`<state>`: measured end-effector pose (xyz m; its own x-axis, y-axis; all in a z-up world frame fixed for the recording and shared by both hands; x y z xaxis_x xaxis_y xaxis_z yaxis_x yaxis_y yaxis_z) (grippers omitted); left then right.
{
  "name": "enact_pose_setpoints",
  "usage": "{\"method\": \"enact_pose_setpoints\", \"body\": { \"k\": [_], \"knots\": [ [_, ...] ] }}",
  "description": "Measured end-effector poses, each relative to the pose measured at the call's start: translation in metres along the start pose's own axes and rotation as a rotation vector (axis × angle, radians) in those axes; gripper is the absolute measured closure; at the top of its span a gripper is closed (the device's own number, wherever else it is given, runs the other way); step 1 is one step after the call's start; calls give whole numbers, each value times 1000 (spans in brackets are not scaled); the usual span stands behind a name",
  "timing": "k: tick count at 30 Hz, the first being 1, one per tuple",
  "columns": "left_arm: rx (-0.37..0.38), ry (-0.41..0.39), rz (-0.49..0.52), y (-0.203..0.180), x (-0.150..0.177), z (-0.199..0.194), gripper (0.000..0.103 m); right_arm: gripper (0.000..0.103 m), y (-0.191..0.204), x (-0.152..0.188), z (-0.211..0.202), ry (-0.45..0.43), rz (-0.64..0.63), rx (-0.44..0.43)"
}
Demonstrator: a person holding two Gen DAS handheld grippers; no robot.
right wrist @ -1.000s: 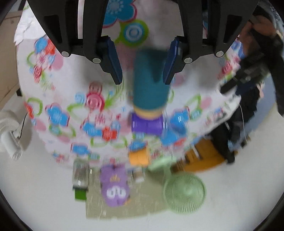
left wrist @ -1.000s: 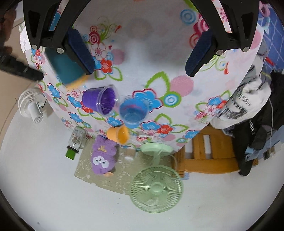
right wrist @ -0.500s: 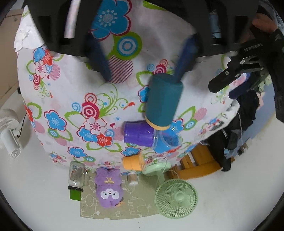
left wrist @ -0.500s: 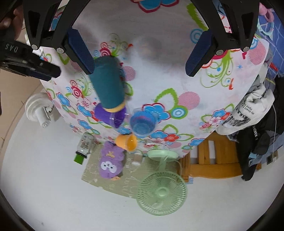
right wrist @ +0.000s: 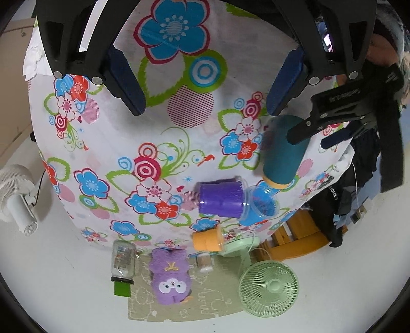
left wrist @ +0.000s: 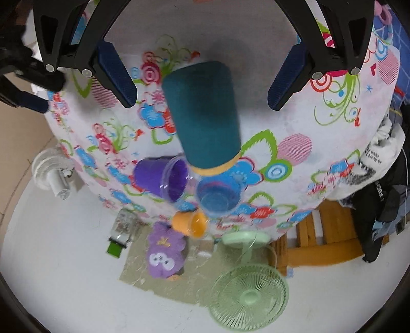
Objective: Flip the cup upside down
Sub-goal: 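Bring the teal cup to the left tool while the left tool grasps it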
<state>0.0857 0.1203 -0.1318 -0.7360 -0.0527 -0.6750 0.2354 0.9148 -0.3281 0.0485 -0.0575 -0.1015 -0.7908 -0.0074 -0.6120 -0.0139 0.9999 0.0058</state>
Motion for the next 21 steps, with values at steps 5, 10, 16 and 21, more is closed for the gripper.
{"method": "enact_pose_setpoints", "body": {
  "k": [5,10,16,21],
  "knots": [
    [-10,18,-18,5,3,9,0,7,-6,2,5,9,13,-1],
    [-6,16,-10,1,1,10,0,7,-4,3,7,12,8,-7],
    [6,29,-9,-5,0,15,0,7,-5,4,9,19,9,-8],
    [7,30,-2,-9,-1,17,0,7,-7,5,9,20,9,-8]
  ]
}}
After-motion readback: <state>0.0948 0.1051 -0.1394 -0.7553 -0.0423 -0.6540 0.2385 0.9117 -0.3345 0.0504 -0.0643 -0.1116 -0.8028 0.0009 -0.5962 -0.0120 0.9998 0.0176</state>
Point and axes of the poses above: each gripper's, at about its wrist camera, not at the fingertips, and z roughly the way its jaws point, y to its left, x to its underside, the point moved 4 cm from there along z, roughly the way its jaws point, and after that the axes turned 12 degrees about x, right-handed, at the moved point
